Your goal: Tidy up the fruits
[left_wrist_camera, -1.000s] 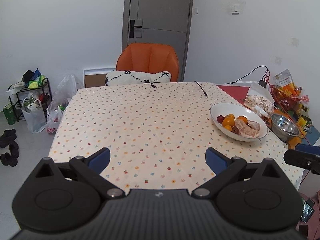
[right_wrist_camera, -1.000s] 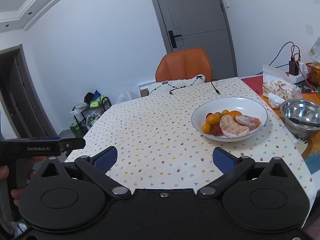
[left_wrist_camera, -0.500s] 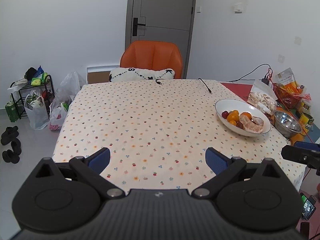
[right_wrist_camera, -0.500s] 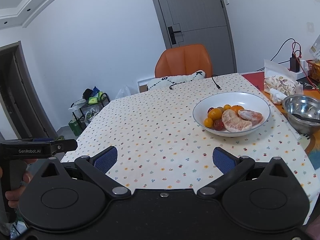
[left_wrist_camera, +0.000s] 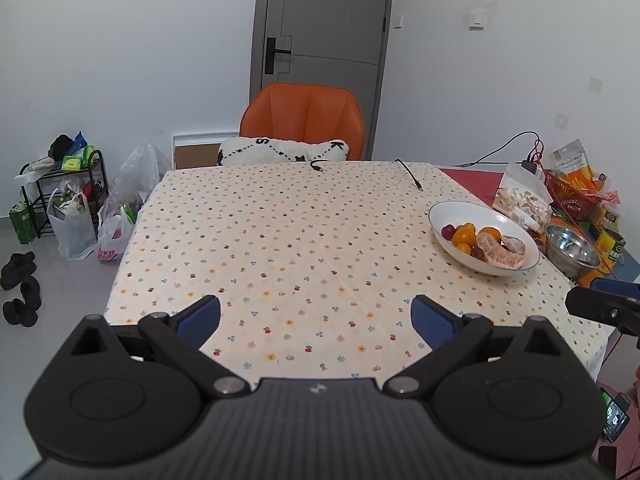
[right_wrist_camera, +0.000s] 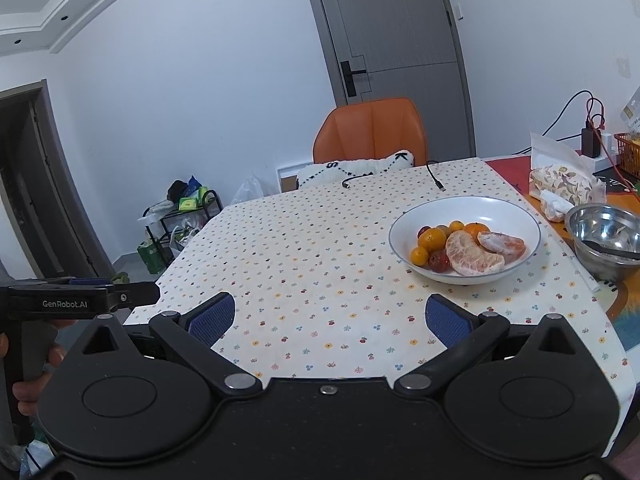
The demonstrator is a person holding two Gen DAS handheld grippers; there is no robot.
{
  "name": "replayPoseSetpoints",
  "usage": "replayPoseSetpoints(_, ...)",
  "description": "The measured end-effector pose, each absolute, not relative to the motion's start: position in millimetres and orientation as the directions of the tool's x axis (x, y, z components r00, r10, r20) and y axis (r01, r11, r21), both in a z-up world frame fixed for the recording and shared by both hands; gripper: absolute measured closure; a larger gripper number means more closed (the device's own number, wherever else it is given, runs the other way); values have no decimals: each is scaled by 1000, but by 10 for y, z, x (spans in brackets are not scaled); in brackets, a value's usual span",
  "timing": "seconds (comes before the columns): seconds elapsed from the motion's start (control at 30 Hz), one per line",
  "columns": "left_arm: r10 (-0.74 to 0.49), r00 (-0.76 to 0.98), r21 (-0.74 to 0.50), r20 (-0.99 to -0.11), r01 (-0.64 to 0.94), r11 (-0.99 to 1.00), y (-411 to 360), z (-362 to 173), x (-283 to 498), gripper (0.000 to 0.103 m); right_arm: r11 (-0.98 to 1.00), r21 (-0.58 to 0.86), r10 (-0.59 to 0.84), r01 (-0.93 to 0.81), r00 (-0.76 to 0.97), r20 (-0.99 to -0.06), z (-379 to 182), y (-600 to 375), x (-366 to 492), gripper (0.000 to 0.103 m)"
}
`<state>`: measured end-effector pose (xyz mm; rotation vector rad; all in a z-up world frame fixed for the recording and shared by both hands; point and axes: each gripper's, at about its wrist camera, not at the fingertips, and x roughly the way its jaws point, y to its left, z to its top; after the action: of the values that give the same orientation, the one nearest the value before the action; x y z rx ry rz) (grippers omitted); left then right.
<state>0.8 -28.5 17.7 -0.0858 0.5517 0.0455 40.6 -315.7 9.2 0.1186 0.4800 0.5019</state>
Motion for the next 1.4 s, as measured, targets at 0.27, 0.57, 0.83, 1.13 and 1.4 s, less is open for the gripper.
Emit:
replayPoseSetpoints(0.27,19,853,-67,-522,-63,996,-304,194,1,2,873,224,488,-433,773,-405,103,-3175,402,0)
replayPoseSetpoints(0.57,19,854,-66,-520,-63,996,-304,201,-8,2,873,224,488,-434,773,-406,111,-3174,401,0)
replayPoseSetpoints(0.83,20,853,-67,-521,-65,996,-301,201,-8,2,873,223,488,-434,773,-406,114,-3172,400,0)
replayPoseSetpoints(1.13,22,853,-69,-522,-68,995,-271,201,-11,2,873,224,488,-434,772,-407,112,-3172,400,0)
replayPoseSetpoints(1.4,21,853,-69,-521,-67,995,-267,201,-11,2,872,221,489,-436,771,-408,105,-3167,398,0)
